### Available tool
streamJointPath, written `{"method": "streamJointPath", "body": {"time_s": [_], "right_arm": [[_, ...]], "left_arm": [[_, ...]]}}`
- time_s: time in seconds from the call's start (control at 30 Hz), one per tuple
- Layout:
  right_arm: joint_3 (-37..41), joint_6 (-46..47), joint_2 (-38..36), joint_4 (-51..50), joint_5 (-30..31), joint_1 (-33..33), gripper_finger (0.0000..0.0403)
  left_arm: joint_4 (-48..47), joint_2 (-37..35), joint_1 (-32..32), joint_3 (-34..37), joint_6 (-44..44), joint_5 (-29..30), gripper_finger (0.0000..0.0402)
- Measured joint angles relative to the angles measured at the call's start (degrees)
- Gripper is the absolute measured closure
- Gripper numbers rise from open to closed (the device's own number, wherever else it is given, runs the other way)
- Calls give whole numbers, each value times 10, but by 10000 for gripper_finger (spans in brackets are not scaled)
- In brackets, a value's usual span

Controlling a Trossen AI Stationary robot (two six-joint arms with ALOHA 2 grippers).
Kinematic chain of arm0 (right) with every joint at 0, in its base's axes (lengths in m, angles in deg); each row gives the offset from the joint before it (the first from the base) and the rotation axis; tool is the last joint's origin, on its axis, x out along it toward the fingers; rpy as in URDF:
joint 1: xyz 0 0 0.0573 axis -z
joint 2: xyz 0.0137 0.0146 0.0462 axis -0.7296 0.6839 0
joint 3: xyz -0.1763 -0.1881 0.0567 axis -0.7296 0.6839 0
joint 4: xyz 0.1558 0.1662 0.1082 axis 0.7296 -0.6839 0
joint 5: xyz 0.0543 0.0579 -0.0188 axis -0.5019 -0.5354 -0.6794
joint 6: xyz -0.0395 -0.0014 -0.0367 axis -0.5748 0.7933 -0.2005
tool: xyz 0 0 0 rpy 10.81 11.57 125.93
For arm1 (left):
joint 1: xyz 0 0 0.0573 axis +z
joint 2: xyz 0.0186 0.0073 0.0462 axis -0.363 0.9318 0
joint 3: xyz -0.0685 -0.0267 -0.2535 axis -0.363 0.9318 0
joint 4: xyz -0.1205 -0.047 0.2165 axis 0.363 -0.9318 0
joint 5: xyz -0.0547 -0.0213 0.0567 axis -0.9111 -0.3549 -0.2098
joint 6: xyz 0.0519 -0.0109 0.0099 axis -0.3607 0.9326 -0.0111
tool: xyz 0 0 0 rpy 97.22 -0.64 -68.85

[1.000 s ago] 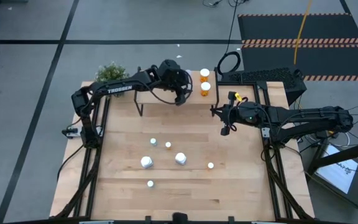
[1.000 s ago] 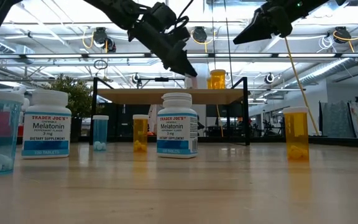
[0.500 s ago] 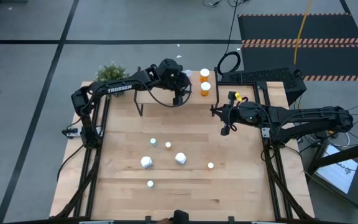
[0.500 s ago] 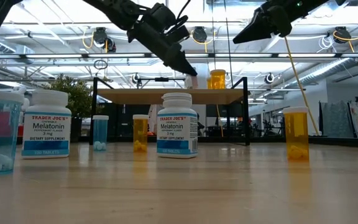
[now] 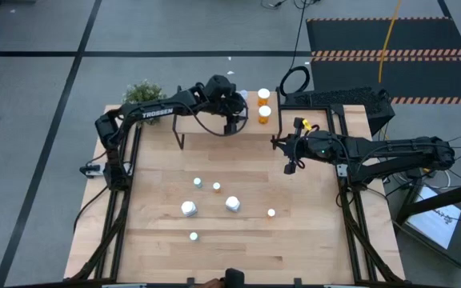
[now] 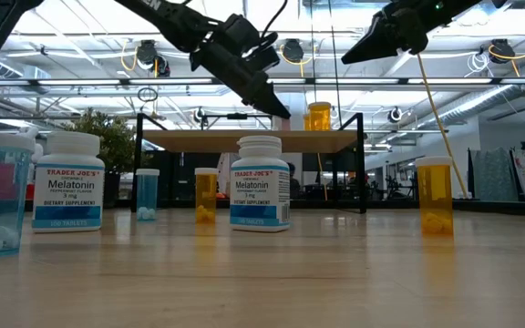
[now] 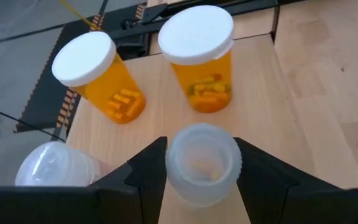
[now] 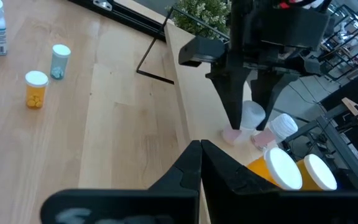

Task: Pick and place medicine bottles onto shelf by color
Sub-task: Put the transparent pill bottle on the shelf aligned with the transparent pill bottle, then put the bottom small orange pill bottle on the shelf

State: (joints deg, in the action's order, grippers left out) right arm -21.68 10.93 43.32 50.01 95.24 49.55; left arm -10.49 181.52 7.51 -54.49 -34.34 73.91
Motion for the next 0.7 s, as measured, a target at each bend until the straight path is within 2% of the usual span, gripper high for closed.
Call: {"method": "streamJointPath", "body": {"time_s": [0.37, 0.7], "right_arm": [[0, -2, 0, 0, -1, 0, 403], [0, -2, 0, 0, -1, 0, 403]], "left_arm": [[-7, 0, 0, 0, 6, 5, 209], [-4, 0, 0, 0, 2, 5, 162]]}}
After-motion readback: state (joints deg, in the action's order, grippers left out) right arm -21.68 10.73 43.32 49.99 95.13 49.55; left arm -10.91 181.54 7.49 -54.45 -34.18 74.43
